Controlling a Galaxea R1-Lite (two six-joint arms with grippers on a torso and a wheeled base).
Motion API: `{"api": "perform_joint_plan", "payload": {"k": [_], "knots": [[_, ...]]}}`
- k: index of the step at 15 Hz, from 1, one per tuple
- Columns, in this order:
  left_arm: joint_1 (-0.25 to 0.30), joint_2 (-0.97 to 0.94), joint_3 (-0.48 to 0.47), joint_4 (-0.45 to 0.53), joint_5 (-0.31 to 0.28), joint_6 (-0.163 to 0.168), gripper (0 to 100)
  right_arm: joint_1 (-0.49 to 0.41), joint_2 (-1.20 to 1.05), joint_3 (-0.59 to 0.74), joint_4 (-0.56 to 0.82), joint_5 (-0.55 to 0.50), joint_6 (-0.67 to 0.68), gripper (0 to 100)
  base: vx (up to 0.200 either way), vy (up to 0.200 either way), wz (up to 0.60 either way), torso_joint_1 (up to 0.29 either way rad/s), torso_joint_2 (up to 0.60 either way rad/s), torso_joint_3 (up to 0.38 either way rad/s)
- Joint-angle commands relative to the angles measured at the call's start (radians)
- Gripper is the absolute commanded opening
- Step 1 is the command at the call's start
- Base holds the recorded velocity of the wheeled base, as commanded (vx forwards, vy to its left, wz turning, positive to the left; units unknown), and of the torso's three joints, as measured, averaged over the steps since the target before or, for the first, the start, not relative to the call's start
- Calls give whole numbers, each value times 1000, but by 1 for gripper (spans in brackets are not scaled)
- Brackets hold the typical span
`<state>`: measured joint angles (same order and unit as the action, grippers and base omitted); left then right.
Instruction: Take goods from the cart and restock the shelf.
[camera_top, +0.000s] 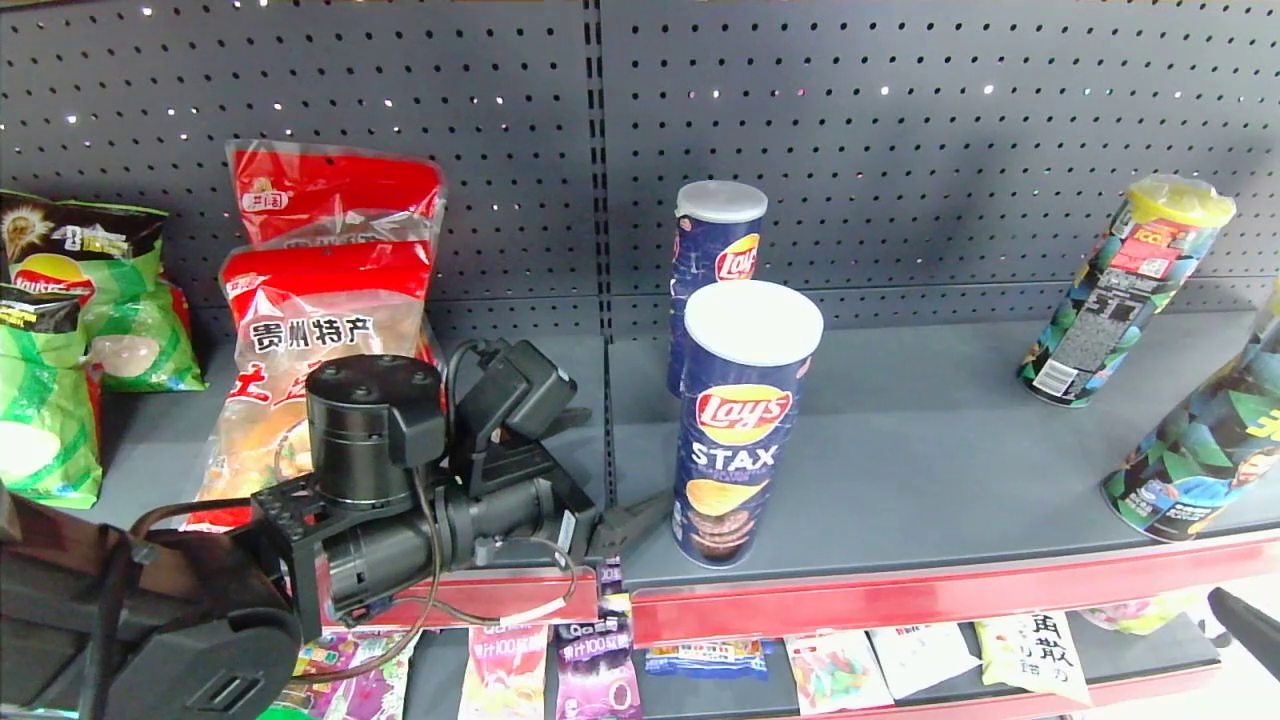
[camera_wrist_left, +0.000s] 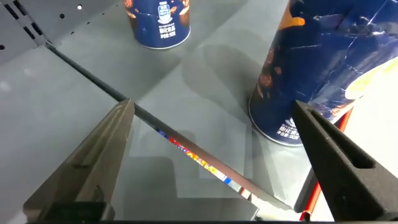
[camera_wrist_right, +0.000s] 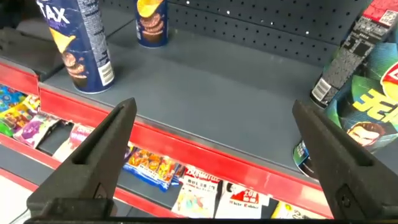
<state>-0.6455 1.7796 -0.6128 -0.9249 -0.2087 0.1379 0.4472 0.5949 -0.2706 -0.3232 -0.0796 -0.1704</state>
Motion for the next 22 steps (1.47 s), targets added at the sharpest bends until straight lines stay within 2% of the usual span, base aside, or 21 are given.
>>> {"api": "perform_joint_plan", "payload": {"k": [1, 4, 5, 7, 9, 10, 11, 12, 13, 14, 15, 16, 17, 18, 19, 22], "knots": [[0, -5, 1, 0, 2, 0, 100, 1, 0, -1, 1, 0, 2, 100, 0, 0, 0, 0, 0, 0], [3, -35, 28, -2, 6, 0, 100, -2, -1, 1, 9, 0, 8, 100, 0, 0, 0, 0, 0, 0], [10, -74, 67, -2, 6, -1, 100, -12, -3, 1, 24, 3, 9, 100, 0, 0, 0, 0, 0, 0], [46, -158, 136, 0, 9, -1, 100, -10, -10, 11, 56, 9, 9, 100, 0, 0, 0, 0, 0, 0], [96, -298, 212, 35, 37, -1, 100, -9, -20, 30, 87, 17, 9, 100, 0, 0, 0, 0, 0, 0], [136, -405, 246, 107, 60, -6, 100, -9, -20, 31, 85, 20, 9, 100, 0, 0, 0, 0, 0, 0], [187, -529, 275, 225, 78, -6, 100, -9, -24, 31, 85, 20, 17, 100, 0, 0, 0, 0, 0, 0], [225, -644, 286, 357, 89, -6, 100, -10, -30, 31, 84, 18, 39, 100, 0, 0, 0, 0, 0, 0], [265, -772, 278, 535, 107, -6, 100, -12, -47, 31, 85, 15, 57, 100, 0, 0, 0, 0, 0, 0], [284, -847, 265, 656, 134, -6, 100, -12, -64, 34, 87, 11, 68, 100, 0, 0, 0, 0, 0, 0], [307, -945, 232, 825, 196, -7, 100, -13, -104, 57, 88, 9, 74, 100, 0, 0, 0, 0, 0, 0], [331, -1006, 212, 919, 241, -15, 100, -13, -150, 90, 90, 7, 74, 100, 0, 0, 0, 0, 0, 0], [331, -1006, 212, 919, 241, -15, 100, -13, -150, 90, 90, 7, 74, 100, 0, 0, 0, 0, 0, 0], [365, -1085, 191, 1017, 279, -44, 100, -21, -242, 153, 110, -16, 72, 100, 0, 0, 0, 0, 0, 0], [385, -1128, 192, 1051, 299, -46, 100, -41, -290, 153, 156, -51, 72, 100, 0, 0, 0, 0, 0, 0], [534, -1341, 197, 1242, 312, -50, 100, -142, -437, 94, 412, -160, 85, 100, 0, 0, 0, 0, 0, 0]]}}
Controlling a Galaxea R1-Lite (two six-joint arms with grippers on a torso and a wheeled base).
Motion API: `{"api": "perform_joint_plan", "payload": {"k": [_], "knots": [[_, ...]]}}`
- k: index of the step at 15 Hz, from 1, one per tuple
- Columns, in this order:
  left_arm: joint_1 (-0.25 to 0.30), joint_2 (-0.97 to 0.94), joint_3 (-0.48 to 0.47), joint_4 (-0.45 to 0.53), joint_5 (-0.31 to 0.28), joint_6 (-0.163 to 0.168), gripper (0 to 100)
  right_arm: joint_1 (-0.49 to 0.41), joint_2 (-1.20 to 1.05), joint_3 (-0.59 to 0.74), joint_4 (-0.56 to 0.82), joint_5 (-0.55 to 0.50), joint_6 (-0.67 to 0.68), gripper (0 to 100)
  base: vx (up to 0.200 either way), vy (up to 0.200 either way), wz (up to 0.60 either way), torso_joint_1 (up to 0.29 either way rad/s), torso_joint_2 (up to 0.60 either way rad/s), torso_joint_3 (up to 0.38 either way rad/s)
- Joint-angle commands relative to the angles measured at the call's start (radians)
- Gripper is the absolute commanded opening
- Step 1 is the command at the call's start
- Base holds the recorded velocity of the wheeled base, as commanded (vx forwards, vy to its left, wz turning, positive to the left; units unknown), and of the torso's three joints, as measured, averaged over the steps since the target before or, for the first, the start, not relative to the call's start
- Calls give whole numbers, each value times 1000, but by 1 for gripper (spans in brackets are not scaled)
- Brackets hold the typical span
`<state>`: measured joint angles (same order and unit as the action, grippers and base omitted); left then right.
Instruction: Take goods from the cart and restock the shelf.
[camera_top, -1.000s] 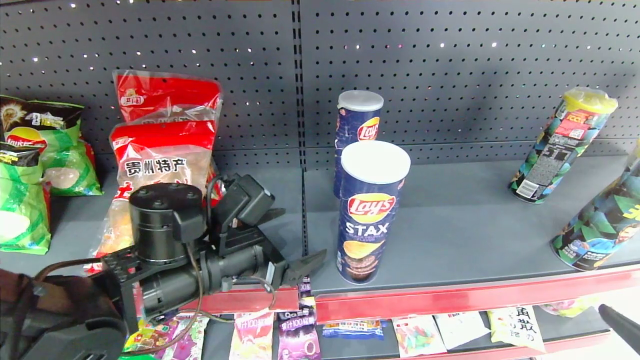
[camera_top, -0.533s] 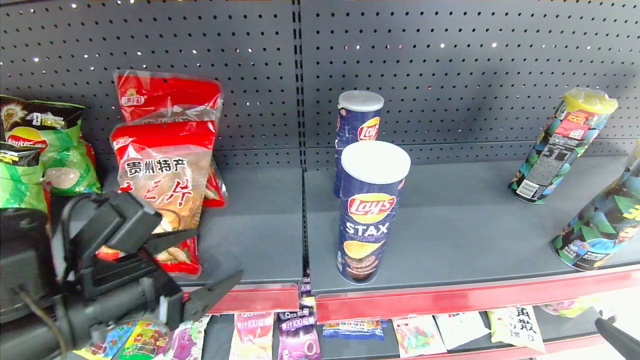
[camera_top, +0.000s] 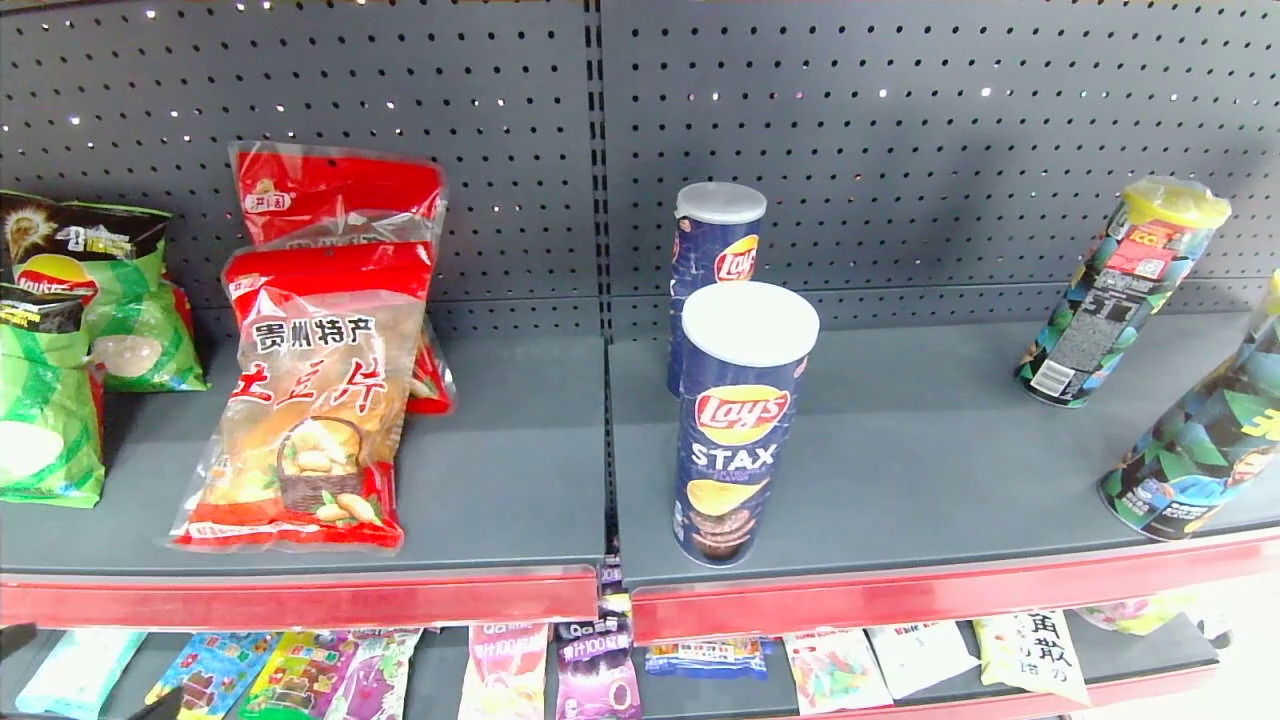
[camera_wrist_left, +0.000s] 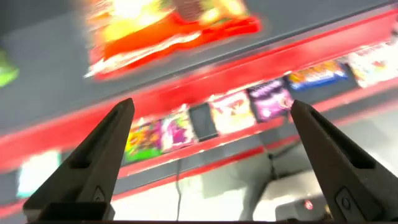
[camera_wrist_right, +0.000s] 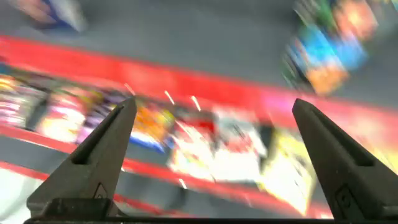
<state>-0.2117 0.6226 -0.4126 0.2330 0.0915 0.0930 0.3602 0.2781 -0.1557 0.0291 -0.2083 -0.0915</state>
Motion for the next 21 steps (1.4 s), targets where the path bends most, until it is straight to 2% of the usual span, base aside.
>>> {"api": "perform_joint_plan", "payload": {"k": [1, 2, 3, 4, 6, 7, 8, 9, 10, 11, 12, 13, 15, 16, 18, 19, 20, 21], "knots": [[138, -221, 0, 115, 11, -15, 100, -75, -149, -24, 97, -37, 9, 100, 0, 0, 0, 0, 0, 0], [232, -308, 9, 178, 10, -44, 100, -106, -189, -25, 163, -68, 33, 100, 0, 0, 0, 0, 0, 0], [268, -362, 28, 209, 11, -59, 100, -106, -188, -30, 169, -117, 55, 100, 0, 0, 0, 0, 0, 0], [291, -425, 52, 235, 11, -61, 100, -106, -188, -22, 170, -131, 61, 100, 0, 0, 0, 0, 0, 0], [295, -538, 133, 273, 17, -67, 100, -104, -186, 53, 152, -135, 62, 100, 0, 0, 0, 0, 0, 0], [295, -535, 144, 259, 19, -75, 100, -103, -186, 64, 130, -125, 61, 100, 0, 0, 0, 0, 0, 0], [295, -535, 173, 195, 8, -96, 100, -96, -191, 82, 80, -86, 64, 100, 0, 0, 0, 0, 0, 0], [295, -535, 268, 34, -70, -101, 100, -33, -260, 101, 43, 38, 44, 100, 0, 0, 0, 0, 0, 0], [295, -535, 331, -115, -205, -98, 100, 31, -278, 102, 40, 89, 52, 100, 0, 0, 0, 0, 0, 0], [295, -535, 370, -190, -328, -93, 100, 91, -278, 102, 37, 81, 52, 100, 0, 0, 0, 0, 0, 0], [295, -535, 374, -201, -361, -81, 100, 103, -278, 94, 48, 79, 45, 100, 0, 0, 0, 0, 0, 0], [295, -535, 374, -201, -334, -76, 100, 88, -255, 90, 52, 61, 41, 100, 0, 0, 0, 0, 0, 0], [295, -534, 377, -201, -139, -79, 100, -47, -134, 93, 52, -11, 42, 100, 0, 0, 0, 0, 0, 0], [296, -532, 377, -202, -105, -78, 100, -136, -99, 91, 52, -17, 38, 100, 0, 0, 0, 0, 0, 0], [296, -534, 379, -205, -88, -85, 100, -323, -102, 91, 52, -10, 19, 100, 0, 0, 0, 0, 0, 0], [296, -534, 379, -207, -73, -99, 100, -382, -134, 91, 51, -5, 19, 100, 0, 0, 0, 0, 0, 0], [296, -534, 379, -207, -58, -104, 100, -395, -204, 94, 51, 43, 19, 100, 0, 0, 0, 0, 0, 0], [295, -534, 379, -207, -72, -104, 100, -382, -234, 97, 44, 86, 19, 100, 0, 0, 0, 0, 0, 0]]}}
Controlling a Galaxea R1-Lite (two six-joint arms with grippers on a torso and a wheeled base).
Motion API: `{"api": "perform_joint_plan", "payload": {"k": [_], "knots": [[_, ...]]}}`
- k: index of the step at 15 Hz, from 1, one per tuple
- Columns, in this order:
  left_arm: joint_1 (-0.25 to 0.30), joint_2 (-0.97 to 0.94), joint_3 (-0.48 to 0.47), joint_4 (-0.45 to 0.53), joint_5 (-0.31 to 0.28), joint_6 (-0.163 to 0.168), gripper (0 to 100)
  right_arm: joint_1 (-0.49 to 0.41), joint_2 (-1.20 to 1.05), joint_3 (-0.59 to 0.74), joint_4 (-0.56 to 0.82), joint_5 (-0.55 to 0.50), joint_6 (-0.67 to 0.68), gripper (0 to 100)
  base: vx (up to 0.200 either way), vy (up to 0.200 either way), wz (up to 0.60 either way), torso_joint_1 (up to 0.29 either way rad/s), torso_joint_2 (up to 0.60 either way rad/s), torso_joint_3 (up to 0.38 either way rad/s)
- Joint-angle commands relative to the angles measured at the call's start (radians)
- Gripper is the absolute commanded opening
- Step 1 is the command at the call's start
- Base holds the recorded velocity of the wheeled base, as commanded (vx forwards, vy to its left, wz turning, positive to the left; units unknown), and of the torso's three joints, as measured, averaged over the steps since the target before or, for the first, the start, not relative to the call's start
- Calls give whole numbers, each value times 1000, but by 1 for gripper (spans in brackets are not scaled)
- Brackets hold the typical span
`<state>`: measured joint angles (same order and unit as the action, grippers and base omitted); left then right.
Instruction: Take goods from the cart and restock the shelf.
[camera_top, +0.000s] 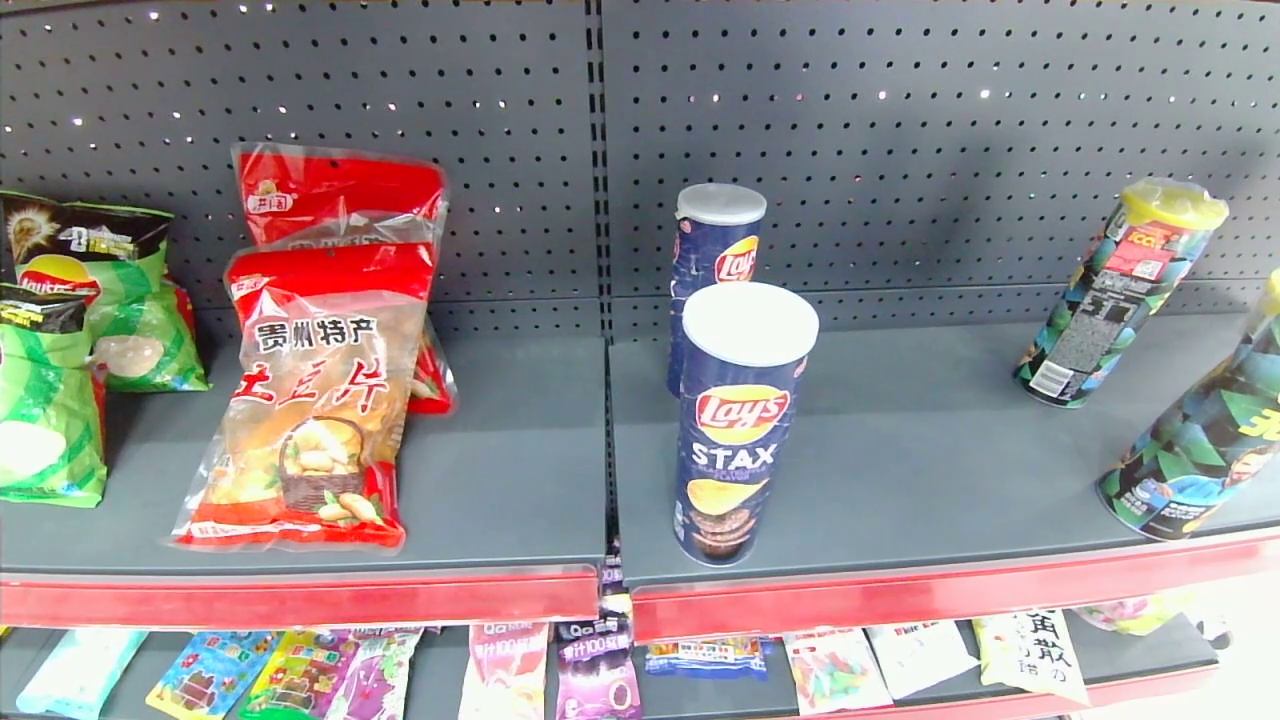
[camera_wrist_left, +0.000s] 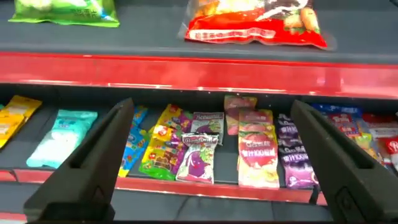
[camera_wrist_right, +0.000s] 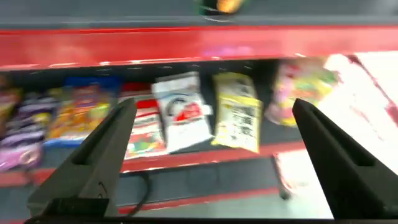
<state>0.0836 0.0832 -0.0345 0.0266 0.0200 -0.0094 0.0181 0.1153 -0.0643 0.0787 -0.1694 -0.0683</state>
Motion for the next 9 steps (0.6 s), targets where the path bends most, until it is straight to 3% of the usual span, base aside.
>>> {"api": "perform_joint_plan", "payload": {"k": [1, 4, 5, 6, 7, 8, 9], "knots": [[-1, 6, -1, 1, -64, -1, 100, -15, -115, 14, -17, 174, -8, 100, 0, 0, 0, 0, 0, 0], [-2, 6, 5, -10, -198, -3, 100, -17, -114, 64, -105, 237, -7, 100, 0, 0, 0, 0, 0, 0], [-1, 4, 11, -37, -245, -3, 100, -17, -115, 64, -85, 208, 16, 100, 0, 0, 0, 0, 0, 0], [-1, 4, 11, -48, -256, -3, 100, -17, -114, 64, -76, 168, 45, 100, 0, 0, 0, 0, 0, 0], [-1, 4, 11, -65, -219, 2, 100, -17, -114, 64, -74, 151, 65, 100, 0, 0, 0, 0, 0, 0], [-1, 4, 21, -65, -64, 12, 100, -17, -114, 64, -74, 152, 64, 100, 0, 0, 0, 0, 0, 0], [-1, 6, 31, -66, 133, 0, 100, -17, -114, 64, -74, 152, 64, 100, 0, 0, 0, 0, 0, 0]]}}
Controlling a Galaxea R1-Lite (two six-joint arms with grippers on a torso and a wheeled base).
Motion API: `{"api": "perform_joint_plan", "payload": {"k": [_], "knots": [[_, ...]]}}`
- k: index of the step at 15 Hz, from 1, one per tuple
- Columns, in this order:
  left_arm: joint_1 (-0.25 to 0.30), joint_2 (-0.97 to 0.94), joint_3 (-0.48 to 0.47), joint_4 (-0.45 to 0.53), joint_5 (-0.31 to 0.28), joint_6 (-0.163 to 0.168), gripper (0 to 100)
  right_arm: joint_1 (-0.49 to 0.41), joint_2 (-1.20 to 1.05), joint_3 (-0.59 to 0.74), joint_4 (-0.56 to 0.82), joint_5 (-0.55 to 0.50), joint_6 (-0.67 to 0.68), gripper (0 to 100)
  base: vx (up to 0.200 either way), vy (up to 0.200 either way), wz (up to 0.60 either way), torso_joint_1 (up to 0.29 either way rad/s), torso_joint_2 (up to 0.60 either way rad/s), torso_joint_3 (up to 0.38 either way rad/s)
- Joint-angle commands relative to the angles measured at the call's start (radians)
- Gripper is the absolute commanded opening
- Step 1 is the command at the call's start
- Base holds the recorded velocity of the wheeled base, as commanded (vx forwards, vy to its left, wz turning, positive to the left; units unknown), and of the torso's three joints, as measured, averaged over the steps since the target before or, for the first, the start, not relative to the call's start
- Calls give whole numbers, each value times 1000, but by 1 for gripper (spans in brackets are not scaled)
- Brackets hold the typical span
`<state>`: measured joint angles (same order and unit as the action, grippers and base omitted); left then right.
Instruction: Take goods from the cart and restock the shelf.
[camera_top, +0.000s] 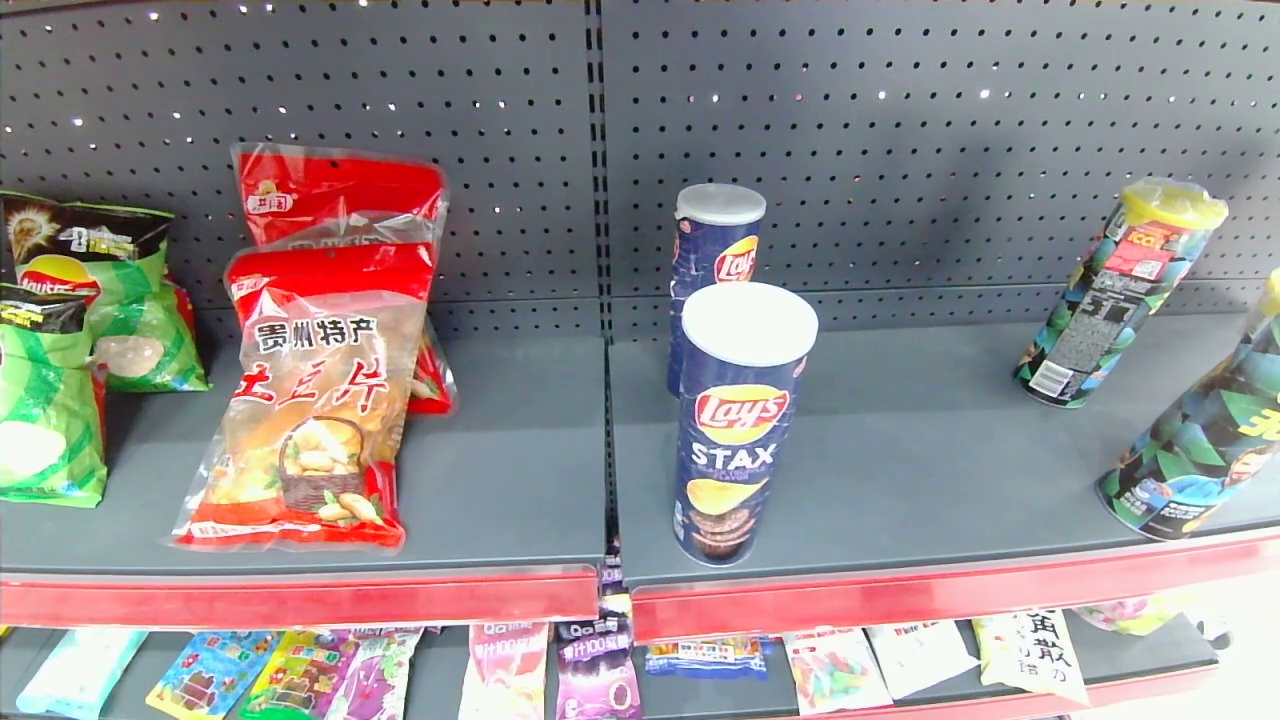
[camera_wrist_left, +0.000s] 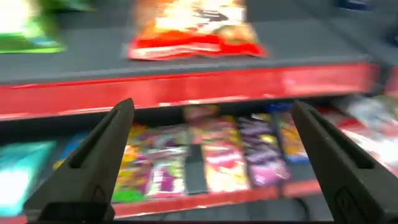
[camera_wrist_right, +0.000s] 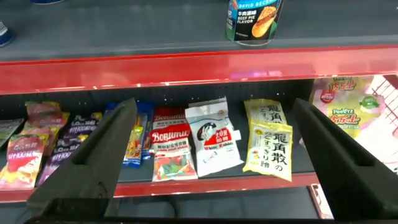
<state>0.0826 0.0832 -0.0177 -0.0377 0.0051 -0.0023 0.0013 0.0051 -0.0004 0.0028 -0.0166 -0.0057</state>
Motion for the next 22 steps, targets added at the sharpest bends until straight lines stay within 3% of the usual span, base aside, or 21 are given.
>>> {"api": "perform_joint_plan", "payload": {"k": [1, 2, 3, 4, 6, 7, 11, 12, 13, 22], "knots": [[0, 6, 15, -2, 168, -10, 100, 0, -4, 0, 2, 0, 1, 100, 0, 0, 0, 0, 0, 0], [0, 6, 16, -1, 173, -48, 100, 0, -4, 0, 2, 0, 1, 100, 0, 0, 0, 0, 0, 0], [0, 6, 16, -1, 92, -47, 100, 0, -4, 0, 2, 0, 1, 100, 0, 0, 0, 0, 0, 0], [0, 6, 18, 18, 7, -34, 100, 0, -4, 0, 2, 0, 1, 100, 0, 0, 0, 0, 0, 0], [-3, 6, 15, 45, -51, 12, 100, 0, -4, 0, 2, 0, 1, 100, 0, 0, 0, 0, 0, 0], [-124, -13, 16, 44, -54, 12, 100, 0, -4, 0, 2, 0, 0, 100, 0, 0, 0, 0, 0, 0], [-86, -83, 16, 44, -54, 4, 100, 0, -4, 0, 2, 0, 1, 100, 0, 0, 0, 0, 0, 0], [-86, -83, 16, 44, -53, 4, 100, 0, -4, 0, 2, 0, 1, 100, 0, 0, 0, 0, 0, 0], [-84, -83, 16, 44, -5, 4, 100, 0, -4, 0, 2, 0, 3, 100, 0, 0, 0, 0, 0, 0], [-84, -83, 16, 42, -2, 7, 100, 0, -4, 0, 2, 0, 0, 100, -22, 0, 0, 1, 0, 0]]}}
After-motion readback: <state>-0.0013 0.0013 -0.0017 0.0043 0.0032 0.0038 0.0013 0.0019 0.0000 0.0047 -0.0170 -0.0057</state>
